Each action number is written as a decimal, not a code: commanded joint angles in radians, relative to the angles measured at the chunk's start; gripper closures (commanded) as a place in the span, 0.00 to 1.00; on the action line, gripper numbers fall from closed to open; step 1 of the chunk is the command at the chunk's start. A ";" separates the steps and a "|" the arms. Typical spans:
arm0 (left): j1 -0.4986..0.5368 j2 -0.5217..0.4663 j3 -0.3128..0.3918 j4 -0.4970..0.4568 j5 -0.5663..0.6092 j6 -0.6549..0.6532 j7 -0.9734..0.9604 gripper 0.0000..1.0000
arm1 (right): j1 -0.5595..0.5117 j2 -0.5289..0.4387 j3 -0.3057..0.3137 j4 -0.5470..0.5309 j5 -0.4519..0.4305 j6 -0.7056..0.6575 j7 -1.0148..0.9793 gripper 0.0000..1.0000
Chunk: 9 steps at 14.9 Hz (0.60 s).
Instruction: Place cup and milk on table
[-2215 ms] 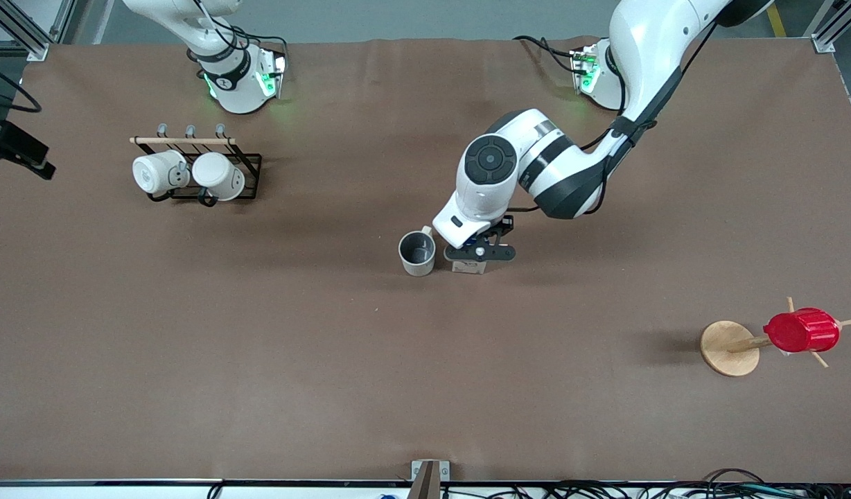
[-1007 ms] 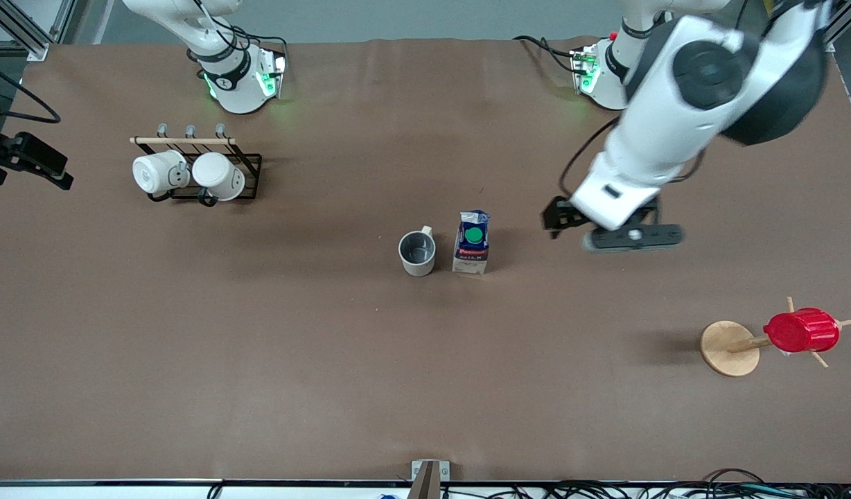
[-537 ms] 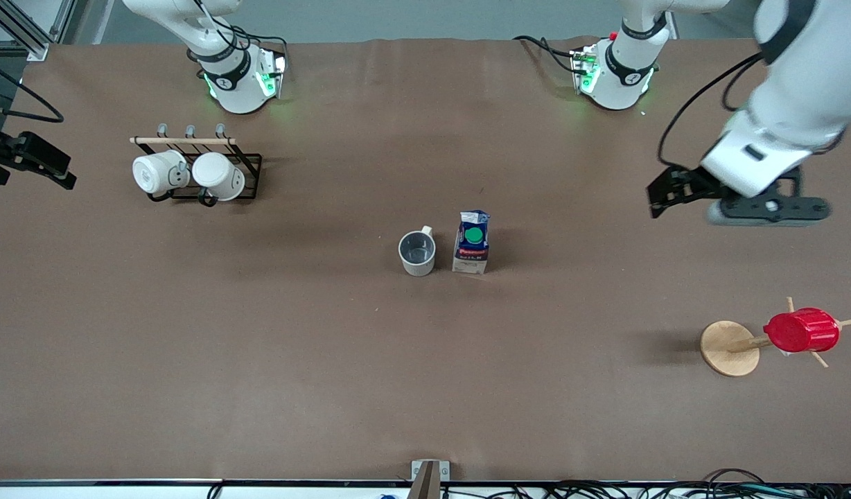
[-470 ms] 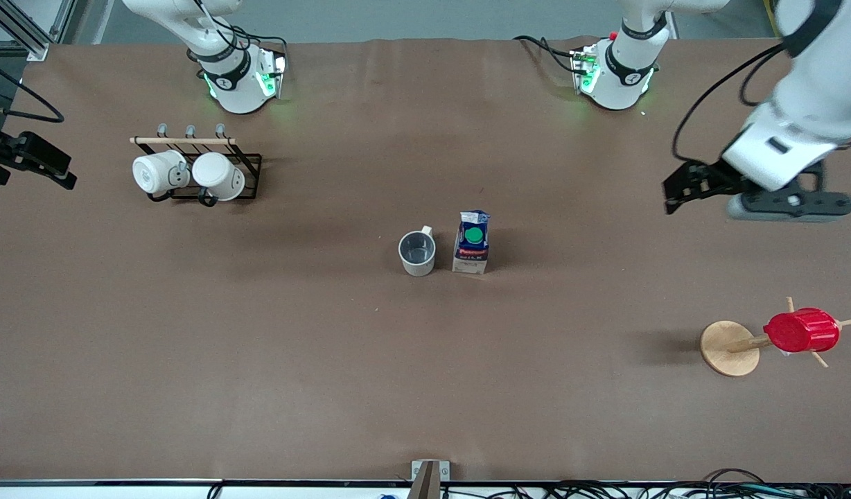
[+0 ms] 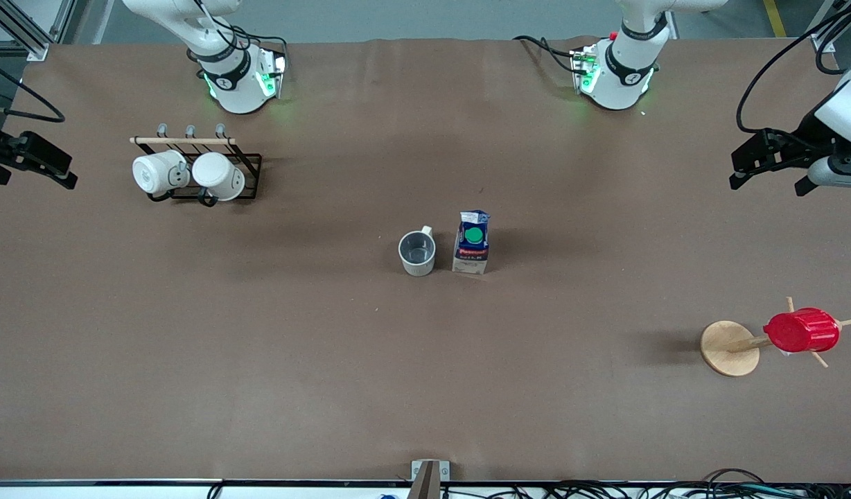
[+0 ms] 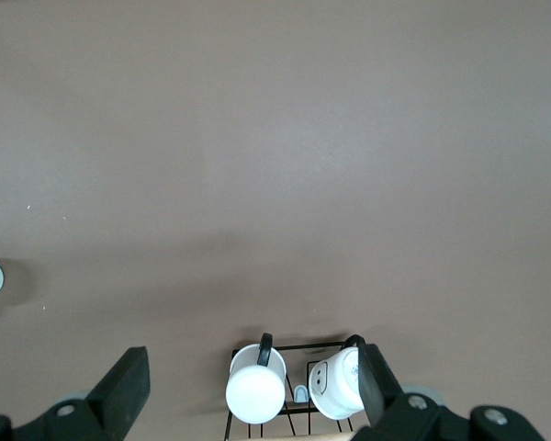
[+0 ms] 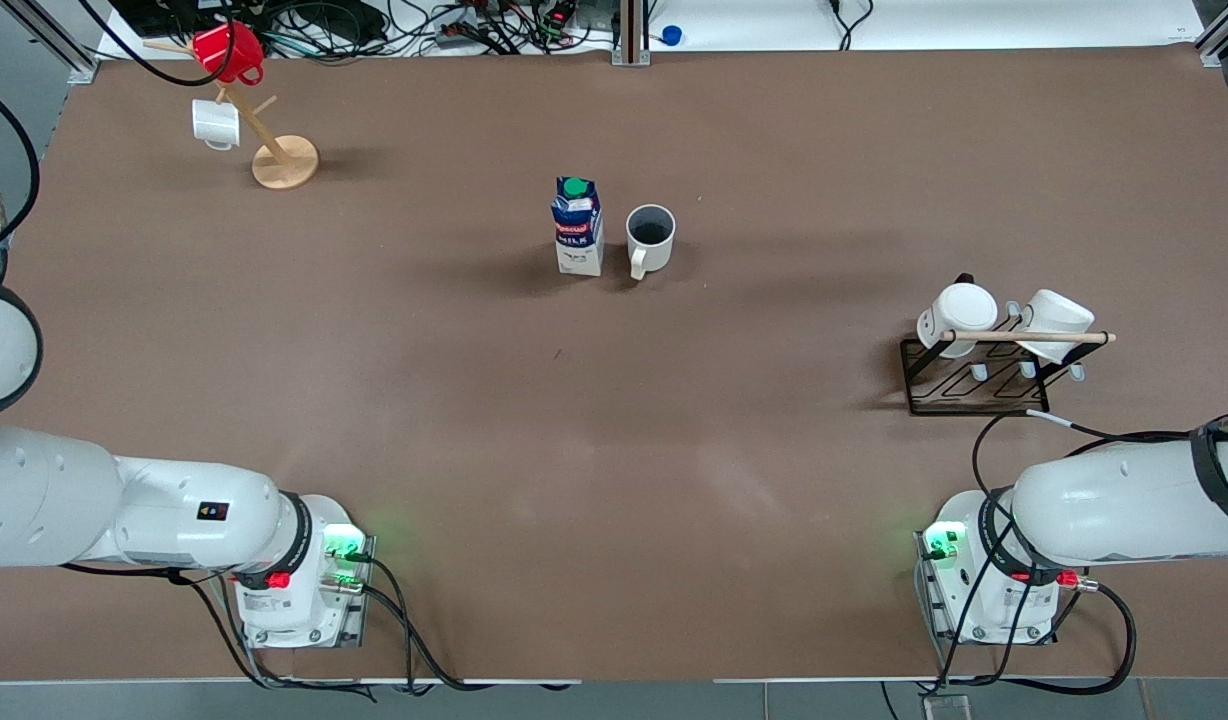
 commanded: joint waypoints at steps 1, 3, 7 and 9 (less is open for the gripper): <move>-0.004 0.000 0.000 -0.014 -0.005 -0.006 -0.003 0.00 | 0.002 -0.001 -0.002 0.006 0.020 -0.010 0.003 0.00; -0.002 -0.001 -0.001 -0.034 -0.005 -0.005 -0.013 0.00 | 0.002 -0.001 -0.002 0.004 0.020 -0.010 0.005 0.00; 0.001 -0.010 -0.016 -0.081 -0.005 0.018 -0.084 0.00 | 0.006 -0.003 -0.002 0.004 0.020 -0.008 0.006 0.00; 0.014 -0.013 -0.018 -0.101 -0.007 0.026 -0.084 0.00 | 0.006 -0.001 -0.004 0.004 0.020 -0.011 0.006 0.00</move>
